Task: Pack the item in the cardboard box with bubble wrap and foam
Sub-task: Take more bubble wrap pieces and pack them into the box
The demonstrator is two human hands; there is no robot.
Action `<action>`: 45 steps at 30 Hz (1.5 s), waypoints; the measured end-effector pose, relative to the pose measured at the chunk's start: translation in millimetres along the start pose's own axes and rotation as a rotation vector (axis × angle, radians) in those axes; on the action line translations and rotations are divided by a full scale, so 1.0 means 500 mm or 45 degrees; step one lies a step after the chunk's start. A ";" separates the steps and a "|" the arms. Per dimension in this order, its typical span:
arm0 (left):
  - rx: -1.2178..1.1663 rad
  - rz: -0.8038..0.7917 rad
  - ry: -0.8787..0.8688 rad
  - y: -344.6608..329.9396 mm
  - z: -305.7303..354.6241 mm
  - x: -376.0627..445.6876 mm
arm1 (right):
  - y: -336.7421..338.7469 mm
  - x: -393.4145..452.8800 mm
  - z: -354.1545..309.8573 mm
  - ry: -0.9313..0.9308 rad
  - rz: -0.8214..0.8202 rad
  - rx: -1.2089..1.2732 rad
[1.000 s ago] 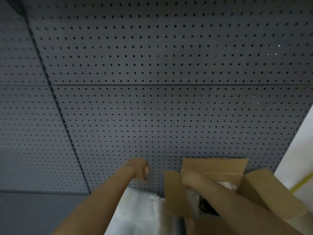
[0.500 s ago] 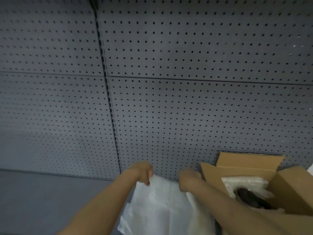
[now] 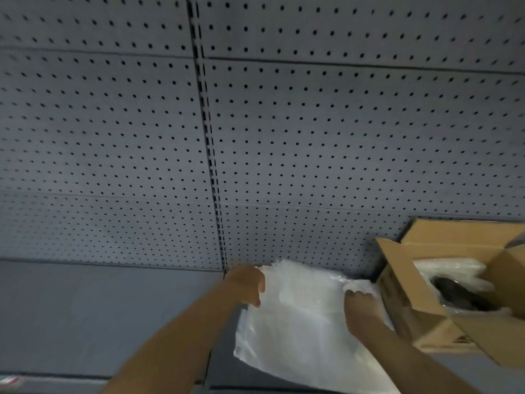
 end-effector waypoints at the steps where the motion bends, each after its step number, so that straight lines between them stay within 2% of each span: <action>1: -0.030 -0.027 -0.014 -0.007 -0.008 0.003 | -0.015 0.012 0.000 -0.026 0.031 0.026; 4: -0.092 -0.094 -0.051 -0.032 -0.027 0.019 | -0.039 0.020 0.006 -0.127 0.117 -0.002; 7: -0.102 -0.115 -0.051 -0.055 -0.038 0.035 | -0.062 0.044 0.021 -0.055 0.188 -0.128; 12: -0.100 -0.146 -0.038 -0.081 -0.037 0.051 | -0.074 0.052 0.038 -0.045 0.095 -0.285; 18: -0.149 -0.104 -0.056 -0.036 0.012 0.049 | 0.003 0.040 0.028 -0.029 0.088 -0.057; 21: -0.165 0.031 -0.142 0.035 0.068 0.056 | 0.050 0.044 0.010 0.034 -0.064 0.200; 22: -0.169 0.068 -0.168 0.060 0.089 0.055 | 0.075 0.033 0.002 0.024 -0.073 0.151; 25: -0.134 0.119 -0.234 0.121 0.141 0.050 | 0.138 0.011 -0.009 0.066 0.106 0.072; 31: -0.143 0.171 -0.307 0.163 0.187 0.036 | 0.217 -0.008 -0.002 0.005 0.193 0.138; 34: -0.106 0.139 -0.439 0.173 0.223 0.026 | 0.242 -0.017 0.007 -0.018 0.174 0.329; 37: -0.024 0.106 -0.517 0.171 0.262 0.023 | 0.260 -0.017 0.002 -0.120 0.106 0.748; 42: 0.026 0.091 -0.452 0.160 0.275 0.026 | 0.271 -0.015 -0.005 -0.286 -0.002 1.220; 45: 0.019 0.190 -0.430 0.157 0.280 0.022 | 0.267 -0.015 -0.018 -0.316 -0.107 1.284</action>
Point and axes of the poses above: each hand's wrist, its own x-axis towards the middle knuckle, its own y-axis out of the back of the hand, z = x × y, the point moved 1 cm from there along x, towards the middle knuckle, and after that the axes turned 7 degrees about -y, right-handed, at the moved point
